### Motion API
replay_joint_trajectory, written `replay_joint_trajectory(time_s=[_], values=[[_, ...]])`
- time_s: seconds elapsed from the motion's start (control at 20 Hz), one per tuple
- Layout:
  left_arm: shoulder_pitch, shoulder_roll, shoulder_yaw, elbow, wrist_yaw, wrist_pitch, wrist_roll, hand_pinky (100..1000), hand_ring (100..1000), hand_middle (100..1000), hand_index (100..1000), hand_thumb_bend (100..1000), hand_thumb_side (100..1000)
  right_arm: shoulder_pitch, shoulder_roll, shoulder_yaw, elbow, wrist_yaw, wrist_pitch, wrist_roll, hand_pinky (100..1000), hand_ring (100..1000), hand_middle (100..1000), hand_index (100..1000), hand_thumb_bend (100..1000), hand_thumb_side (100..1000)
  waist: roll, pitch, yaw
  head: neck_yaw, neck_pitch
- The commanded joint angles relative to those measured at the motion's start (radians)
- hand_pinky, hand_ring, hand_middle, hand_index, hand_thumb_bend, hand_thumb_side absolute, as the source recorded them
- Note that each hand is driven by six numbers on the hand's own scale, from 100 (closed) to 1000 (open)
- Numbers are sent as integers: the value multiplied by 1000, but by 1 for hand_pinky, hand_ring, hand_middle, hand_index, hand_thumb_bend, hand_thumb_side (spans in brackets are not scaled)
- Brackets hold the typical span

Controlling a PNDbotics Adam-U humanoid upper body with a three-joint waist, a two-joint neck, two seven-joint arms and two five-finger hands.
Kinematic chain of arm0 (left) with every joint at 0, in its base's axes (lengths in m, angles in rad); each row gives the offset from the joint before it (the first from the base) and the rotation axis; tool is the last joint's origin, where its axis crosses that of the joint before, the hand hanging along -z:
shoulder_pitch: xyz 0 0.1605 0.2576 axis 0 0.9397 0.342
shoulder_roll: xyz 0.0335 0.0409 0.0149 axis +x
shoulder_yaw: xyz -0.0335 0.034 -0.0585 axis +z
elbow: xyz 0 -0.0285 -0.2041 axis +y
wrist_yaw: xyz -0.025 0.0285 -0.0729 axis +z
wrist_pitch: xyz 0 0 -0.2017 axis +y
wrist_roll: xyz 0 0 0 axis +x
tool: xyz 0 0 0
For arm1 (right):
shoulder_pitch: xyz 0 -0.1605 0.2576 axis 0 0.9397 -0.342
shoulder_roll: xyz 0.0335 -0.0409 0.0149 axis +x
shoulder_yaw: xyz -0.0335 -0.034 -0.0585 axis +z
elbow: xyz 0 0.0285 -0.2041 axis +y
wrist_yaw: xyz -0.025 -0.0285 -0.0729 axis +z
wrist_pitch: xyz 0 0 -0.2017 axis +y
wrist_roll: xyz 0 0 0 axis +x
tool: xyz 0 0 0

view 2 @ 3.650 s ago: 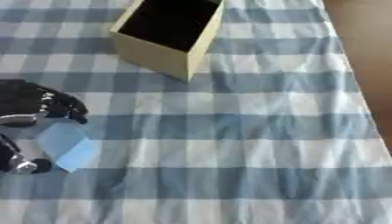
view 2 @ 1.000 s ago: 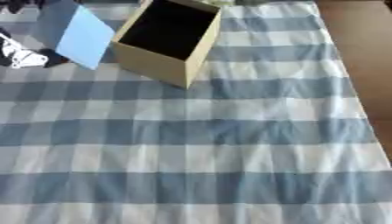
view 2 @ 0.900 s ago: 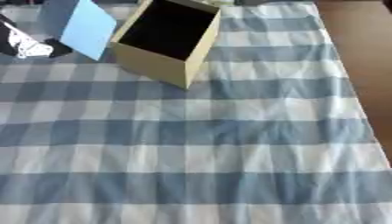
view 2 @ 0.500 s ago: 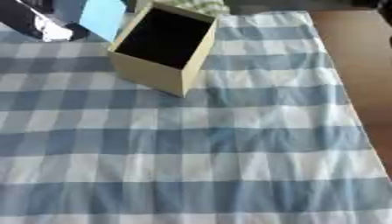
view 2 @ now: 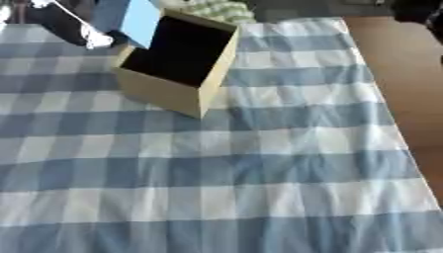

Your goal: Pick up objects on the table and place them in the box.

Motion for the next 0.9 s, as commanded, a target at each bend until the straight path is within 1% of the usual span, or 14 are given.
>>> replay_joint_trajectory(time_s=[0.05, 0.3, 0.5, 0.7, 0.9], values=[[-40, -17, 27, 43, -35, -11, 29, 268, 492, 507, 582, 100, 139, -23, -14, 0, -20, -12, -1, 6, 735, 709, 657, 790, 100, 1000, 0, -12, -13, 16, -27], [-50, -49, 40, 118, -91, -23, 71, 270, 492, 508, 583, 100, 137, -38, -14, 2, -20, -17, 0, 11, 734, 708, 657, 790, 100, 1000, 6, 13, -44, 37, -46], [-58, -68, 43, 153, -124, -38, 97, 269, 491, 508, 582, 100, 142, -44, -14, 2, -20, -21, 2, 14, 733, 707, 657, 790, 100, 1000, 12, 32, -62, 47, -56], [-62, -80, 38, 172, -134, -48, 98, 271, 492, 508, 583, 100, 137, -46, -15, 0, -19, -25, 4, 14, 732, 707, 656, 790, 100, 1000, 17, 44, -74, 52, -56], [-59, -86, 35, 181, -146, -50, 95, 274, 493, 508, 585, 100, 132, -45, -15, -2, -19, -26, 6, 13, 731, 707, 656, 789, 100, 1000, 20, 49, -79, 53, -50]])
